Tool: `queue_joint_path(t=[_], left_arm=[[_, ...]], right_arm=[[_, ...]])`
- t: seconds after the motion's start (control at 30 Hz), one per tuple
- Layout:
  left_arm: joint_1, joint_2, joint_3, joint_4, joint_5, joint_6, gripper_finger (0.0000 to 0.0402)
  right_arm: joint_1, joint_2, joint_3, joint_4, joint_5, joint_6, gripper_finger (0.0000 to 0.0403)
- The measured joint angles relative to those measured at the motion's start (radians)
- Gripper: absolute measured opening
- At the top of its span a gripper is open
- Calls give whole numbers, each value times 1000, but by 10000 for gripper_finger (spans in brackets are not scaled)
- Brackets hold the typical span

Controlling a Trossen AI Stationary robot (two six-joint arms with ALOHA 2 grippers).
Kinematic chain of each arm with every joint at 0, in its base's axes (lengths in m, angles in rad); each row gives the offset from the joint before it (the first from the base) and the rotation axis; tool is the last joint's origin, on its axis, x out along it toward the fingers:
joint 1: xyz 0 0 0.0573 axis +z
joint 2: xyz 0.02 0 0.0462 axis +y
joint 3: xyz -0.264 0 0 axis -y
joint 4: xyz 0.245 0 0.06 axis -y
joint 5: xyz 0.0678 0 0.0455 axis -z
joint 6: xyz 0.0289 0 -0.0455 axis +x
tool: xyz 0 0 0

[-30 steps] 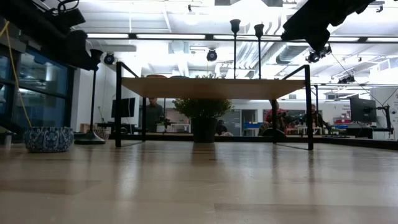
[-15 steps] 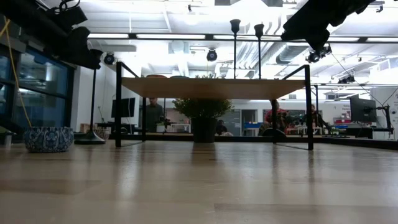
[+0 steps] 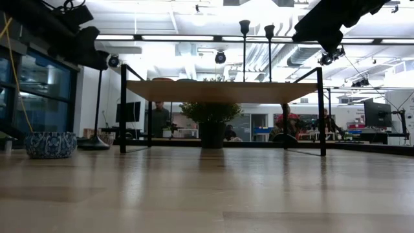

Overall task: Pick & Place candle stick holders
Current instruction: Put the black candle holder on the shelf aligned with the black candle holder

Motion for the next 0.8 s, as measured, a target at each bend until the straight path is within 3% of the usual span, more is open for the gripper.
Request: queue_joint_path(t=[0.4, 0.8], left_arm=[[0, 0, 0, 11, -28, -14, 113], [0, -2, 0, 5, -10, -23, 4]], right_arm=[[0, 0, 0, 0, 0, 2, 124], [0, 0, 0, -2, 0, 2, 124]])
